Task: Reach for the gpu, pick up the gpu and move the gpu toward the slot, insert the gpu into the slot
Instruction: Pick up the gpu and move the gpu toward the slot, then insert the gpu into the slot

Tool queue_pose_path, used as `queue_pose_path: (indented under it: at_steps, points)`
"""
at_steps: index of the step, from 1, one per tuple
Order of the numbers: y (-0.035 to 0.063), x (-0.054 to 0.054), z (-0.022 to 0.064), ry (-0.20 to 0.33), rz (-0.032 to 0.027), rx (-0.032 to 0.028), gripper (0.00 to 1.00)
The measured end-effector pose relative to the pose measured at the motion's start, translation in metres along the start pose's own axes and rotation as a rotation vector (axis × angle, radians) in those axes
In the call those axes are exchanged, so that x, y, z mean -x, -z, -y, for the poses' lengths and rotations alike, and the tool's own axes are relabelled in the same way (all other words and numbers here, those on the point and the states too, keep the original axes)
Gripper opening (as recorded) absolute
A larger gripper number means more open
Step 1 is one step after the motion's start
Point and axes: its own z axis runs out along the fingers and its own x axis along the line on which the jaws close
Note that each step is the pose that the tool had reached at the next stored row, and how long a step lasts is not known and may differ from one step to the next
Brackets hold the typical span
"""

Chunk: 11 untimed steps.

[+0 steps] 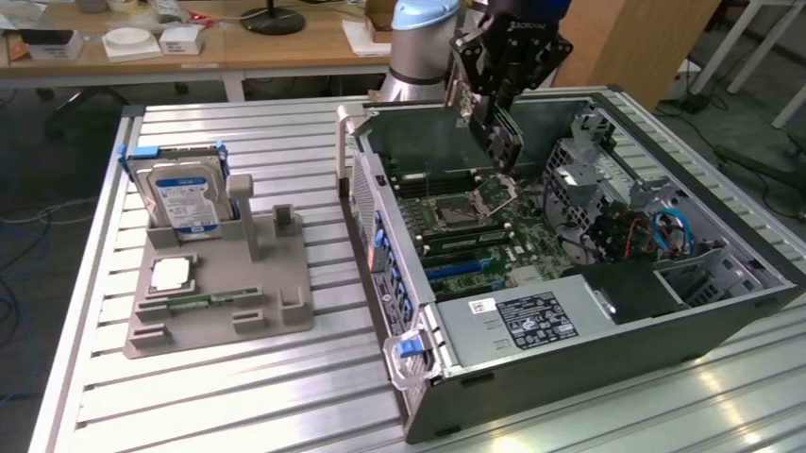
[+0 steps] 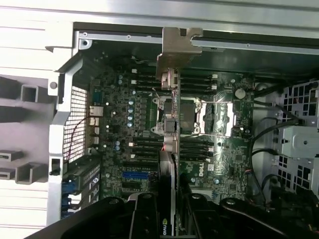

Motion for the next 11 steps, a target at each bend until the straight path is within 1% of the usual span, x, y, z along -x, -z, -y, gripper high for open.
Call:
queue_pose_path:
  at_steps: [6, 8, 11]
  points:
    - [0.0000, 0.0009, 0.0000, 0.001, 0.0002, 0.0000, 0.27]
    - [-0.0001, 0.0009, 0.0000, 0.020, -0.0007, 0.0003, 0.27]
    - [-0.0004, 0.0009, 0.0000, 0.067, -0.0027, 0.0007, 0.27]
